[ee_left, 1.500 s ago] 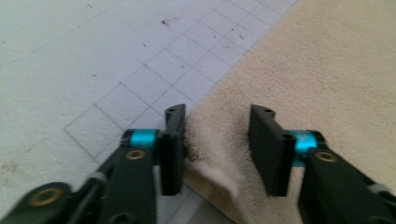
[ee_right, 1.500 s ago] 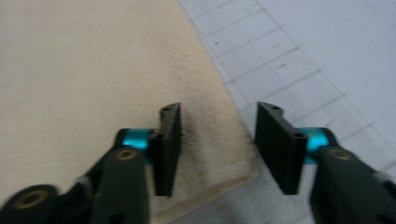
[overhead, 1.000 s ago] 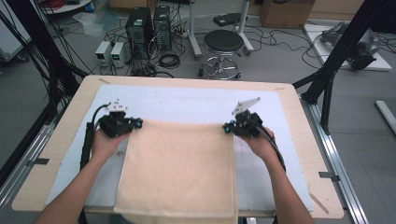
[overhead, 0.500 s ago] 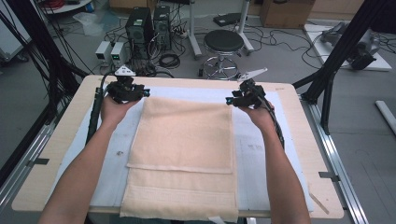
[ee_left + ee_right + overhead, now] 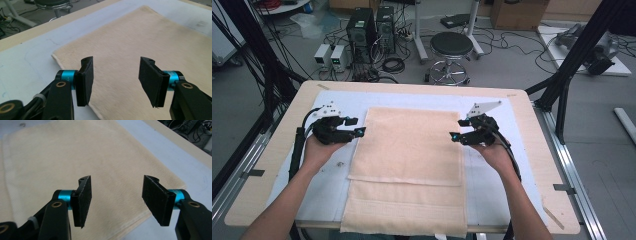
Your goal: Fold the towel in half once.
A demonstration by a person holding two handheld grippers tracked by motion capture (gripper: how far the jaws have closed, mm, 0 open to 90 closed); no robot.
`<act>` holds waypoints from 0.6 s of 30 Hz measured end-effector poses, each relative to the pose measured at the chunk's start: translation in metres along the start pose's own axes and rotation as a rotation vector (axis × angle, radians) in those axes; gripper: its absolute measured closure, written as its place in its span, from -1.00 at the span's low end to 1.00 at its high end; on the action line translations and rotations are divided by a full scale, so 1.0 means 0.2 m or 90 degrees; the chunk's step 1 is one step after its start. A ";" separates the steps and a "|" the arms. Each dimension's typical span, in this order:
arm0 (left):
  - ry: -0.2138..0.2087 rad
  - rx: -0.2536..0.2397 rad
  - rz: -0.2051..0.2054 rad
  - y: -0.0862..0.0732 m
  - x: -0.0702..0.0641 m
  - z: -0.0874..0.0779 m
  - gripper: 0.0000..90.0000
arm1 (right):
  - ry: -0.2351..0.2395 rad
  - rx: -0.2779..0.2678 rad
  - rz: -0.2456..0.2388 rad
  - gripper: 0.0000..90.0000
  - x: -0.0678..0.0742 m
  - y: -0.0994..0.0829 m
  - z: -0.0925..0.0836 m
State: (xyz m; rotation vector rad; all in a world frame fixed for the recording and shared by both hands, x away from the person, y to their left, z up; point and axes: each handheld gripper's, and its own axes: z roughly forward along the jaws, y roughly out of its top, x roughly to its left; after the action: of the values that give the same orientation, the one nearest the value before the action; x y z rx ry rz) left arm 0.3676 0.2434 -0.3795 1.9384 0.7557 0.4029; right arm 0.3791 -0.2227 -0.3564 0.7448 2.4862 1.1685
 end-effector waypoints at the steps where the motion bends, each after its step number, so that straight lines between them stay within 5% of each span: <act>1: -0.003 0.001 0.002 -0.01 -0.02 -0.01 -0.04 | -0.005 -0.004 0.002 -0.11 0.03 -0.02 -0.01; 8: -0.038 0.026 0.033 -0.16 -0.18 -0.10 -0.20 | 0.007 0.013 -0.037 -0.13 0.20 -0.14 -0.05; 18: -0.058 0.052 0.037 -0.33 -0.26 -0.13 -0.22 | 0.037 0.022 -0.042 -0.12 0.34 -0.31 -0.02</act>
State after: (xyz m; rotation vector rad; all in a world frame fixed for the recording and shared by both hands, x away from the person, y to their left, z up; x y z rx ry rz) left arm 0.2918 0.2494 -0.4241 2.0453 0.6674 0.3214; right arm 0.3005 -0.2202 -0.4061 0.6410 2.5642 1.1433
